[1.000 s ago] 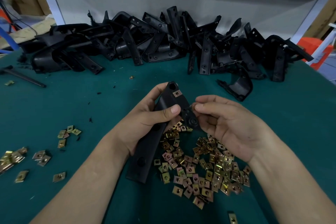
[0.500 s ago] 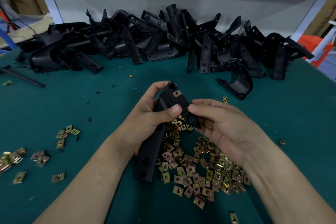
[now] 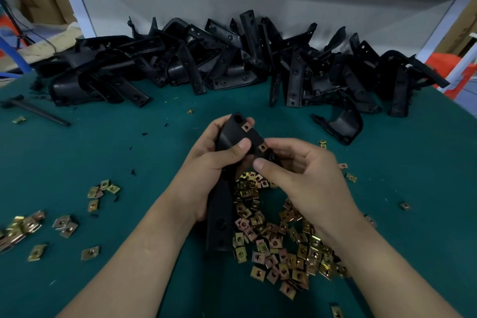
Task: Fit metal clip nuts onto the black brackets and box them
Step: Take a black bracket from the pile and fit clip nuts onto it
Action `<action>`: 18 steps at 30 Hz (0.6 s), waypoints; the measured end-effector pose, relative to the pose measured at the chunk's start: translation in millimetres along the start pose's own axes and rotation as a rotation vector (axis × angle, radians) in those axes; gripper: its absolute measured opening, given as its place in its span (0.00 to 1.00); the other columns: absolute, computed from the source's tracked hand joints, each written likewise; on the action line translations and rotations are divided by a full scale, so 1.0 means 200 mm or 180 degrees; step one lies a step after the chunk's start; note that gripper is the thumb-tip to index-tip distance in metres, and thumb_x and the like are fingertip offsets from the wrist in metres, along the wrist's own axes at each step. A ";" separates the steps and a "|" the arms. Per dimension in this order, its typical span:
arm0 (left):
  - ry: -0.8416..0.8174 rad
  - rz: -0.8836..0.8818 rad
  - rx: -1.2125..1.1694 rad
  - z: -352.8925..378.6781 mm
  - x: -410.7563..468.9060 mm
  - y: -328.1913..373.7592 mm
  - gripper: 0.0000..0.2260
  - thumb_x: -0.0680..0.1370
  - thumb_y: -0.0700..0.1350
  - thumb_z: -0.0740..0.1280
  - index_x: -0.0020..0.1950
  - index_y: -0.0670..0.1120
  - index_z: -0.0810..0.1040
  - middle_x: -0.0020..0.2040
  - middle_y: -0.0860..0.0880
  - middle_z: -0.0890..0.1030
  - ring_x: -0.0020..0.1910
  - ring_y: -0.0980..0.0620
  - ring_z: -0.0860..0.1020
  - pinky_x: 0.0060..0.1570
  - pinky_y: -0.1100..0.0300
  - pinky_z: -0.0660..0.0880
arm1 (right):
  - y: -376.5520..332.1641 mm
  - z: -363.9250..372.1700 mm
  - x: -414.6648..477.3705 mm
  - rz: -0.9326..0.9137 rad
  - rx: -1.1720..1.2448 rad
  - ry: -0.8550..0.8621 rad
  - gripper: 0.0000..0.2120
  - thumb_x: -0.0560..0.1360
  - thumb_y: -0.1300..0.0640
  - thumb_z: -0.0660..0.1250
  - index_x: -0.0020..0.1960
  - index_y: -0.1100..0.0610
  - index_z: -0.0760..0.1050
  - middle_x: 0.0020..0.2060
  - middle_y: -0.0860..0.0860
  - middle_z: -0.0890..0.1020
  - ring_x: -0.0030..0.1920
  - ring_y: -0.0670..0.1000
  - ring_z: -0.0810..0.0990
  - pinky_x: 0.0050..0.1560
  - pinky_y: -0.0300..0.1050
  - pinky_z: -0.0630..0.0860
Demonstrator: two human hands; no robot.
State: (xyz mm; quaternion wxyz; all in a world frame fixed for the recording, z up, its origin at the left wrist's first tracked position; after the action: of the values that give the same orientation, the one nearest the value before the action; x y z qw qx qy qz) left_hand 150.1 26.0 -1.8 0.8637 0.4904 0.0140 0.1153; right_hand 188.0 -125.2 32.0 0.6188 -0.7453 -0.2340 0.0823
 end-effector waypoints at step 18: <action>-0.0757 -0.0403 -0.0268 0.18 -0.10 0.05 0.25 0.77 0.39 0.73 0.71 0.54 0.75 0.67 0.43 0.79 0.65 0.44 0.80 0.56 0.52 0.80 | -0.31 -0.14 -0.17 -0.1129 -0.0526 0.0798 0.08 0.74 0.59 0.76 0.49 0.47 0.84 0.39 0.40 0.86 0.40 0.40 0.85 0.40 0.29 0.77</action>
State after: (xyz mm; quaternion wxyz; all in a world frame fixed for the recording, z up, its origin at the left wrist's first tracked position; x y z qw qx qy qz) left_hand 134.1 -3.7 23.5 0.8847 0.4620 -0.0625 0.0022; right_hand 155.1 -157.3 91.9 0.5847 -0.7451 -0.2886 -0.1405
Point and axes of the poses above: each hand's wrist, its own x-axis towards the middle knuckle, its own z-axis out of the palm, y = z × x, the point moved 6 cm from there along x, towards the middle knuckle
